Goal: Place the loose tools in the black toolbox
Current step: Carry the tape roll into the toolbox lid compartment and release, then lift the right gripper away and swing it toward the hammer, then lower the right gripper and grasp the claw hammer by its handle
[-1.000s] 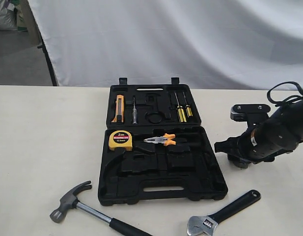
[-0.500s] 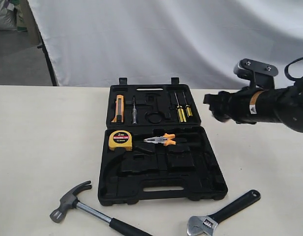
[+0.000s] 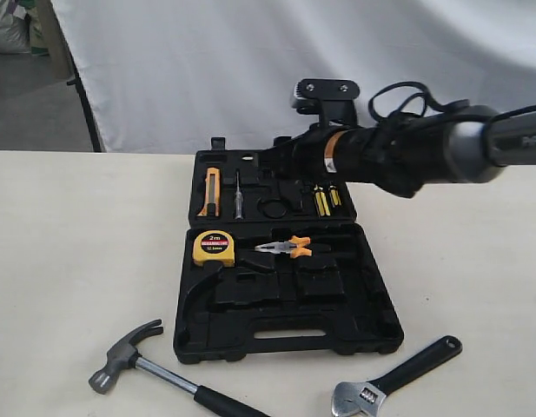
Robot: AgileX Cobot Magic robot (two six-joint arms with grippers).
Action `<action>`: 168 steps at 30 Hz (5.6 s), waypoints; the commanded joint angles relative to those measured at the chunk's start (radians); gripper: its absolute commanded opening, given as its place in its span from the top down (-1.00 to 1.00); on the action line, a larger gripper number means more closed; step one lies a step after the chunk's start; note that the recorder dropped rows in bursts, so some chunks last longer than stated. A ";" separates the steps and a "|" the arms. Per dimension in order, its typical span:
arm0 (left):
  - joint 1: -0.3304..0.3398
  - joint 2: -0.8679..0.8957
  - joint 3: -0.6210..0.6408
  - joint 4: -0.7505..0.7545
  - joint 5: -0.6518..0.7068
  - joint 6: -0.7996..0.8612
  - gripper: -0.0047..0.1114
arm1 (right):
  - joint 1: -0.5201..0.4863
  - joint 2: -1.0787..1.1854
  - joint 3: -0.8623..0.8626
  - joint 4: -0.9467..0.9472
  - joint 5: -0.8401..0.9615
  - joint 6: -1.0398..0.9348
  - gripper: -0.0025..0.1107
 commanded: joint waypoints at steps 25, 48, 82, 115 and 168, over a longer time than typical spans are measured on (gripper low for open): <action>0.025 -0.003 -0.003 0.004 -0.007 -0.005 0.91 | 0.042 0.322 -0.259 -0.057 0.067 -0.021 0.96; 0.025 -0.003 -0.003 0.004 -0.007 -0.005 0.91 | 0.045 0.348 -0.347 -0.035 0.255 0.056 -0.16; 0.025 -0.003 -0.003 0.004 -0.007 -0.005 0.91 | 0.043 -0.115 -0.337 0.074 0.930 -0.449 0.96; 0.025 -0.003 -0.003 0.004 -0.007 -0.005 0.91 | 0.405 -0.054 -0.056 0.252 0.707 -0.499 0.06; 0.025 -0.003 -0.003 0.004 -0.007 -0.005 0.91 | 0.591 0.111 -0.056 0.474 0.595 -0.607 0.32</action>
